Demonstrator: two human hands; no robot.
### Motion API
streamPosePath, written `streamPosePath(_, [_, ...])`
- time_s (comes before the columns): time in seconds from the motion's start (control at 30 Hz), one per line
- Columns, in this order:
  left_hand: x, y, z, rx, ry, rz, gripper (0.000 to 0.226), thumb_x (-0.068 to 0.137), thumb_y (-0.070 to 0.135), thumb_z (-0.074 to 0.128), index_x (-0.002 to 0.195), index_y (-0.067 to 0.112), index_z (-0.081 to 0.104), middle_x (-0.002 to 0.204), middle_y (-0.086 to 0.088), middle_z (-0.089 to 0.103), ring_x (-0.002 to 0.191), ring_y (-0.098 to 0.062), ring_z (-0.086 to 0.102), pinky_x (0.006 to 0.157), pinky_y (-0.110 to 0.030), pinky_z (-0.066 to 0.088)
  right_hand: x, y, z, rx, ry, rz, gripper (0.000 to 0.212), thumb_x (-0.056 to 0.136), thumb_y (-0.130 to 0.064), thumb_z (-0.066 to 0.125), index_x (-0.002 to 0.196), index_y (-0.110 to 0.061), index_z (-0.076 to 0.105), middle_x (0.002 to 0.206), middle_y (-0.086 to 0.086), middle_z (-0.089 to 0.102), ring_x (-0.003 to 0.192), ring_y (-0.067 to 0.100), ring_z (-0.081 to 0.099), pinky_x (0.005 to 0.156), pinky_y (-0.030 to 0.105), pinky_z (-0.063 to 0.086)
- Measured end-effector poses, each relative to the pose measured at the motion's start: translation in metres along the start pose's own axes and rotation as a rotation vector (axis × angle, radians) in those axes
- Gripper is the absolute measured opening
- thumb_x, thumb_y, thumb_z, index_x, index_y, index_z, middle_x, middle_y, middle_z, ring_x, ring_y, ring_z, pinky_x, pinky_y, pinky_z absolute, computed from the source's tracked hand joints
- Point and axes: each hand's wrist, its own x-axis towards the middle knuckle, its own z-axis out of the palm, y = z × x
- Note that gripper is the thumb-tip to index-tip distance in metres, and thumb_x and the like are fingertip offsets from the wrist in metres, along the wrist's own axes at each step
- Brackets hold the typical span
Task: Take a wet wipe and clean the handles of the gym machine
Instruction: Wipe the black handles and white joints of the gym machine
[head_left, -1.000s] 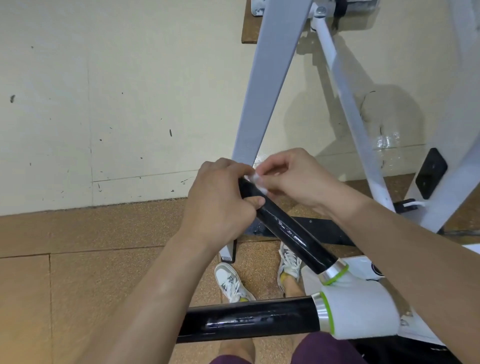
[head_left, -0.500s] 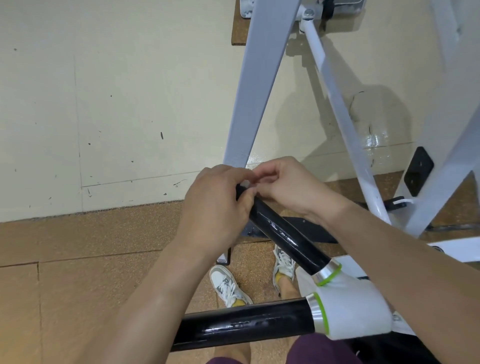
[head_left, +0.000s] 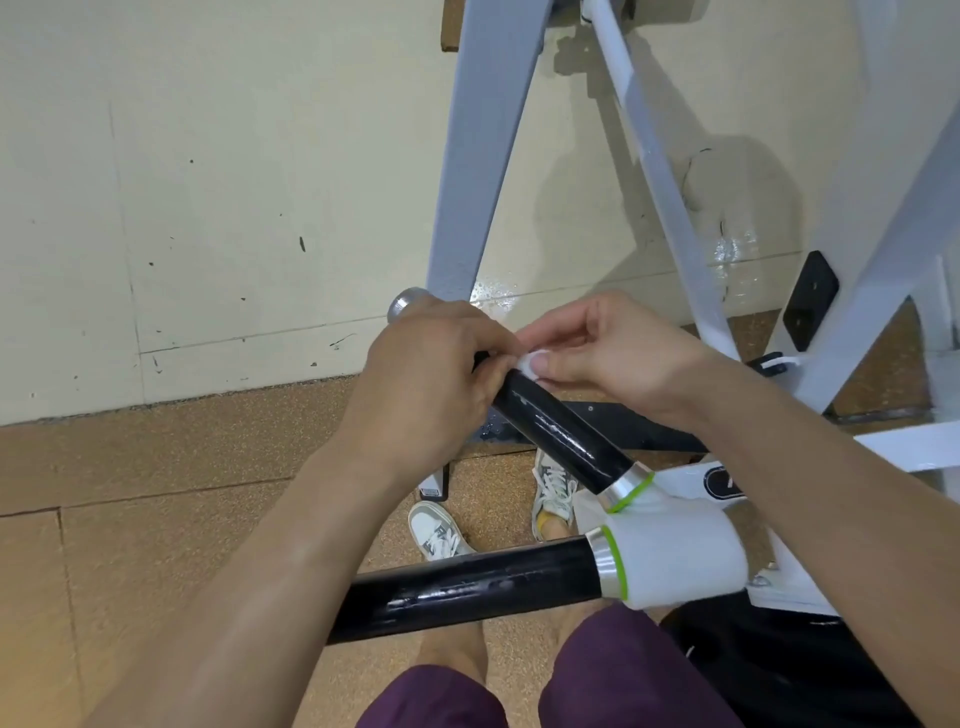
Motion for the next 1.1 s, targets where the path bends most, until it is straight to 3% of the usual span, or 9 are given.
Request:
streamPosePath(0.1, [-0.001, 0.003, 0.0, -0.002, -0.005, 0.014, 0.015, 0.086, 0.02, 0.063, 0.094, 0.027, 0.073, 0.092, 0.011, 0.07, 0.087, -0.009, 0.051, 0.072, -0.029, 0.043, -0.005, 0.001, 0.001, -0.056, 0.054, -0.005, 0.027, 0.086, 0.007, 0.059, 0.098, -0.014, 0.072, 0.091, 0.009, 0.074, 0.082, 0.011, 0.07, 0.075, 0.018, 0.053])
streamPosePath(0.23, [0.0, 0.006, -0.001, -0.037, -0.017, -0.023, 0.019, 0.088, 0.024, 0.059, 0.102, 0.031, 0.07, 0.095, 0.009, 0.07, 0.09, -0.008, 0.051, 0.075, -0.03, 0.045, 0.003, 0.003, 0.01, -0.063, 0.151, -0.046, 0.016, 0.081, 0.003, 0.067, 0.086, -0.012, 0.071, 0.075, 0.008, 0.07, 0.067, 0.009, 0.066, 0.066, 0.019, 0.051])
streamPosePath(0.37, [-0.008, 0.015, -0.003, -0.065, -0.096, 0.038, 0.01, 0.085, 0.026, 0.064, 0.091, 0.032, 0.07, 0.087, 0.011, 0.068, 0.091, -0.013, 0.055, 0.074, -0.036, 0.049, -0.025, 0.002, -0.002, -0.361, 0.164, -0.071, 0.016, 0.077, -0.002, 0.073, 0.072, -0.017, 0.073, 0.057, -0.006, 0.067, 0.056, 0.005, 0.062, 0.061, 0.02, 0.051])
streamPosePath(0.53, [-0.014, 0.022, -0.003, -0.094, -0.088, 0.059, 0.011, 0.084, 0.021, 0.065, 0.091, 0.029, 0.071, 0.088, 0.014, 0.067, 0.088, -0.009, 0.055, 0.074, -0.026, 0.043, -0.044, -0.011, -0.006, -0.62, 0.16, -0.096, 0.015, 0.08, -0.014, 0.072, 0.074, -0.027, 0.072, 0.066, -0.01, 0.069, 0.065, 0.001, 0.063, 0.067, 0.018, 0.05])
streamPosePath(0.63, [-0.014, 0.027, -0.002, -0.121, -0.049, -0.024, 0.008, 0.084, 0.025, 0.066, 0.091, 0.027, 0.069, 0.086, 0.01, 0.066, 0.082, -0.009, 0.058, 0.07, -0.026, 0.045, -0.034, -0.009, 0.006, -0.537, 0.273, -0.126, 0.016, 0.079, -0.016, 0.074, 0.07, -0.028, 0.07, 0.068, -0.008, 0.067, 0.068, 0.005, 0.064, 0.069, 0.026, 0.054])
streamPosePath(0.73, [-0.016, 0.031, -0.005, -0.185, -0.083, -0.041, 0.004, 0.083, 0.026, 0.068, 0.085, 0.027, 0.07, 0.081, 0.012, 0.067, 0.076, -0.004, 0.059, 0.07, -0.024, 0.047, -0.053, -0.009, 0.003, -0.622, 0.221, -0.109, 0.019, 0.078, -0.016, 0.074, 0.068, -0.031, 0.071, 0.063, -0.012, 0.063, 0.058, -0.001, 0.056, 0.058, 0.01, 0.044])
streamPosePath(0.8, [-0.02, 0.037, -0.005, -0.205, -0.151, 0.002, 0.007, 0.082, 0.023, 0.068, 0.085, 0.028, 0.071, 0.083, 0.012, 0.067, 0.079, -0.003, 0.058, 0.072, -0.022, 0.044, -0.072, -0.011, -0.007, -0.647, 0.16, -0.059, 0.016, 0.078, -0.015, 0.075, 0.07, -0.03, 0.072, 0.065, -0.012, 0.064, 0.058, 0.0, 0.056, 0.056, 0.008, 0.043])
streamPosePath(1.0, [-0.02, 0.043, -0.003, -0.221, -0.14, 0.021, 0.012, 0.083, 0.026, 0.068, 0.094, 0.028, 0.071, 0.086, 0.009, 0.069, 0.084, -0.009, 0.06, 0.077, -0.033, 0.048, -0.054, 0.006, 0.002, -0.492, 0.295, -0.108, 0.023, 0.079, -0.01, 0.071, 0.066, -0.029, 0.068, 0.053, -0.014, 0.062, 0.055, 0.004, 0.057, 0.058, 0.023, 0.048])
streamPosePath(1.1, [-0.023, 0.048, -0.002, -0.196, -0.179, 0.047, 0.01, 0.083, 0.025, 0.068, 0.092, 0.029, 0.071, 0.085, 0.011, 0.068, 0.085, -0.008, 0.056, 0.077, -0.028, 0.044, -0.073, 0.005, -0.012, -0.508, 0.182, -0.03, 0.021, 0.08, -0.006, 0.071, 0.068, -0.024, 0.069, 0.057, -0.008, 0.065, 0.052, 0.002, 0.057, 0.055, 0.019, 0.05])
